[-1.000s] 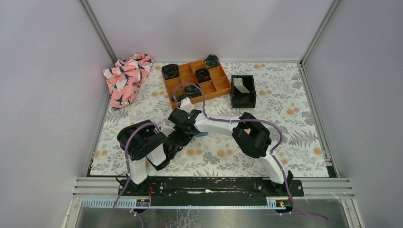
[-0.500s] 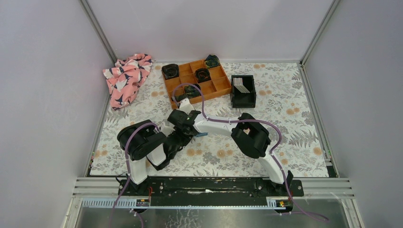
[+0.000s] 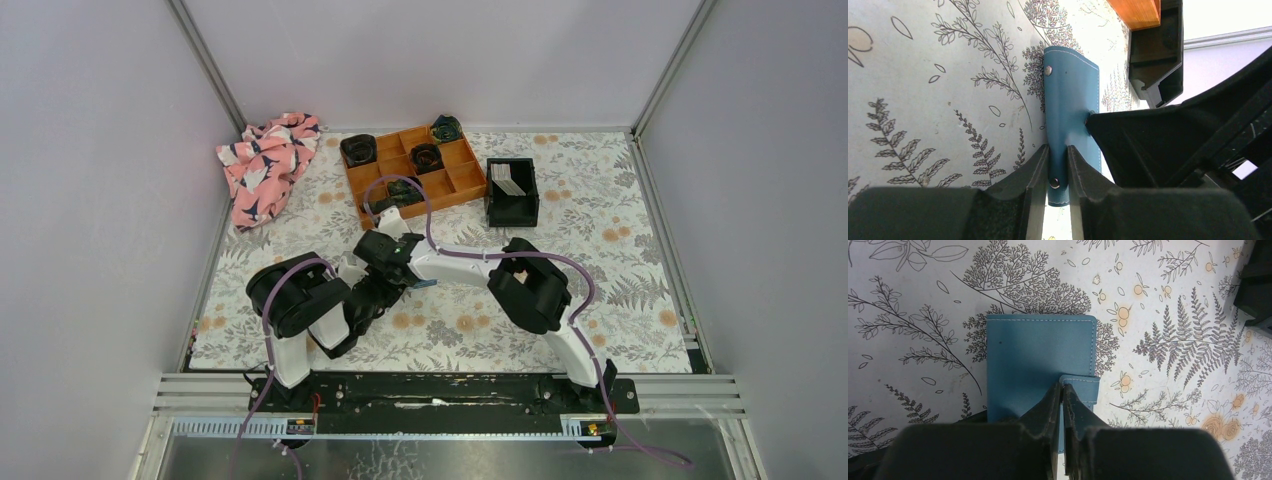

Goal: Put the credit cards into the card holder
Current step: Close the card holder at the center of the board.

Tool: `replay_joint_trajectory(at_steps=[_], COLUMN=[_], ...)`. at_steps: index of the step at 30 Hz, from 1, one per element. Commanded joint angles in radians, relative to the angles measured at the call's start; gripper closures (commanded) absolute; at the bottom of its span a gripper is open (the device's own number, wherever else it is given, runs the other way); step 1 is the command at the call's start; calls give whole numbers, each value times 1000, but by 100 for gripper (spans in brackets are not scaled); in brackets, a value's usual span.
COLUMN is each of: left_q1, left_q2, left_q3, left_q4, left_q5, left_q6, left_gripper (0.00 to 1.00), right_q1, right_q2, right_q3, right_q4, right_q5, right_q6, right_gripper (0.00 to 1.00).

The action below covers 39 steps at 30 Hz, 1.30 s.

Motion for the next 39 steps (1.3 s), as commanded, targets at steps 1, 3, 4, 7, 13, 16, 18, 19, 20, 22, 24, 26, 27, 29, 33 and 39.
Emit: replay_joint_trajectory(at_steps=[1, 3, 4, 7, 13, 16, 18, 19, 20, 22, 24, 26, 27, 29, 33, 39], left_q1=[-9, -9, -10, -9, -8, -9, -10, -7, -4, 4, 5, 5, 5, 5, 4, -3], left_q2=[34, 35, 34, 32, 17, 2, -17, -42, -64, -125, -209, -304, -353, -433, -569, -762], left_q3=[-25, -25, -25, -26, -29, -30, -41, -49, -54, -61, -55, -35, -20, 9, 77, 151], left_q4=[-225, -227, -228, -231, -246, -259, -263, -266, -277, -320, -397, -505, -562, -669, -857, -1131], left_q5=[83, 81, 81, 81, 76, 71, 63, 57, 53, 47, 31, 9, -4, -20, -48, -123], left_q6=[48, 49, 49, 50, 50, 52, 48, 47, 47, 52, 63, 84, 99, 133, 183, 219], left_gripper=[75, 75, 76, 78, 77, 77, 77, 76, 75, 73, 68, 64, 61, 55, 43, 35], right_q1=[43, 42, 43, 43, 41, 41, 42, 42, 41, 41, 41, 41, 41, 40, 37, 34], right_q2=[79, 79, 79, 78, 63, 19, -14, -35, -55, -101, -143, -181, -192, -212, -284, -484], right_q3=[-52, -54, -55, -61, -66, -85, -94, -101, -109, -129, -147, -160, -161, -160, -197, -349], right_q4=[102, 108, 111, 119, 114, 143, 165, 186, 204, 240, 267, 285, 284, 278, 298, 405], right_q5=[-371, -383, -388, -399, -352, -323, -306, -302, -303, -302, -299, -288, -280, -269, -236, -97], right_q6=[107, 106, 106, 108, 105, 79, 50, 36, 24, 5, -8, -20, -25, -38, -55, -88], right_gripper=[91, 91, 91, 91, 91, 91, 92, 92, 92, 92, 92, 91, 90, 87, 80, 68])
